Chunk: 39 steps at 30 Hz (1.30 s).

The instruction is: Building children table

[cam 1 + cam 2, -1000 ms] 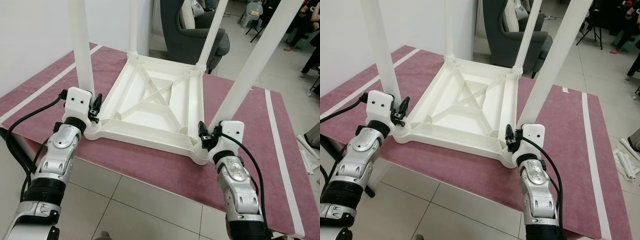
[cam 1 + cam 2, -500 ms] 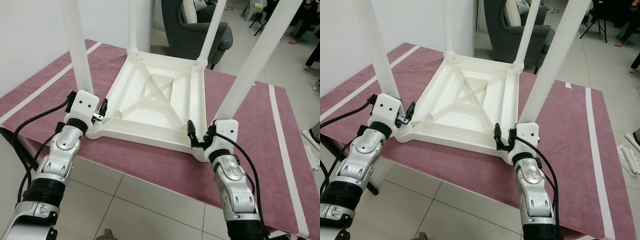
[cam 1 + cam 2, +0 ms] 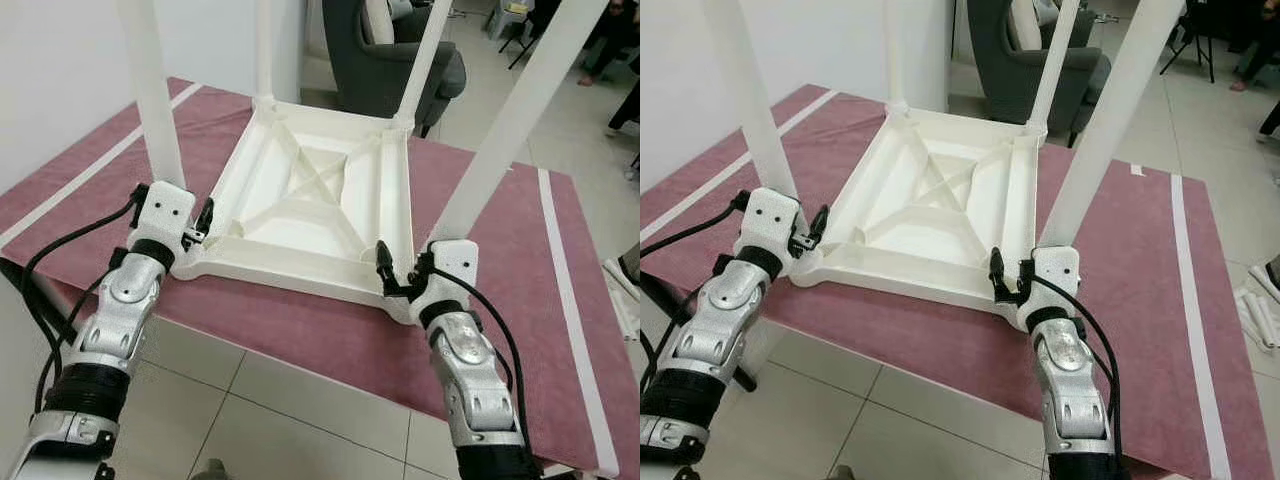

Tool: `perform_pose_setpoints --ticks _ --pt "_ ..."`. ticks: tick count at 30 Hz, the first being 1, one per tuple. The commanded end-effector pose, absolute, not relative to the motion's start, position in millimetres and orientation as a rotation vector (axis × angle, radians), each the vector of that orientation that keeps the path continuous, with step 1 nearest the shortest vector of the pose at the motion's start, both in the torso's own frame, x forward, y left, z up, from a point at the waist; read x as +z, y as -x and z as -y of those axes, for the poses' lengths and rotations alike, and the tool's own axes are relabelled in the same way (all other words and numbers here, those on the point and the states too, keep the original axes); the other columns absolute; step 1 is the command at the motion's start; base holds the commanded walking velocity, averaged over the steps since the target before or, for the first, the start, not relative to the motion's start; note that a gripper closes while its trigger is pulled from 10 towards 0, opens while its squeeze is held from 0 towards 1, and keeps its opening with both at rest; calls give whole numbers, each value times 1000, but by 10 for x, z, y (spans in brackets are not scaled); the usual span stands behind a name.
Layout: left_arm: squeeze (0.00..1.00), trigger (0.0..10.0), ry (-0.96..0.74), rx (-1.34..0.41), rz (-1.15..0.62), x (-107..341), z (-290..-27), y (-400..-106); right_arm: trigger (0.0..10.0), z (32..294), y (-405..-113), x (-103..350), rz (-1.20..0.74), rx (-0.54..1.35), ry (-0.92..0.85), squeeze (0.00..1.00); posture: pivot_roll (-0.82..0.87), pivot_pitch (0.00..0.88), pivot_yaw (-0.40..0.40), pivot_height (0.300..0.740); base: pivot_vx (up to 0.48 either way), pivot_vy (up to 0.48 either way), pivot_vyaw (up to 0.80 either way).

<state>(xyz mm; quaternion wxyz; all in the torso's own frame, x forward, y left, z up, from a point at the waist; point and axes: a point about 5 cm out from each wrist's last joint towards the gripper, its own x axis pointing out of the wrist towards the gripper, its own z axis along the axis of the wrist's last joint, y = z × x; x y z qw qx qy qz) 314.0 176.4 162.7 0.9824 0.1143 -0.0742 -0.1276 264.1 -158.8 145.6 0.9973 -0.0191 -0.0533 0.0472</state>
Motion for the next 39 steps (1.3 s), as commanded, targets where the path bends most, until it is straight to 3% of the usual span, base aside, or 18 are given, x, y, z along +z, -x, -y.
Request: perform_pose_setpoints --ticks 1,7,15,22,29,39 --pt "0 10000 -196 -452 91 1553 -1673 -3064 10000 1553 -2604 1393 72 130 11 0 114 0 -29 740 0 0 0" --pt "0 10000 -175 -567 64 1535 -1658 -2795 10000 1694 -2388 1281 40 79 28 0 119 0 -35 740 0 0 0" --pt "0 10000 -158 -561 22 1435 -1661 -2717 10000 1811 -2262 1205 15 47 63 0 113 0 -36 740 0 0 0" --pt "0 10000 -147 -564 -66 1334 -1704 -2501 10000 1939 -1984 1107 -30 20 77 0 116 0 -41 740 0 0 0" --pt "0 10000 -142 -518 -118 1216 -1649 -2393 10000 1911 -1844 907 -93 26 101 0 121 0 -34 740 0 0 0" --pt "0 10000 -137 -437 -131 1162 -1608 -2461 10000 1730 -1945 858 -82 94 118 0 126 0 -32 740 0 0 0"
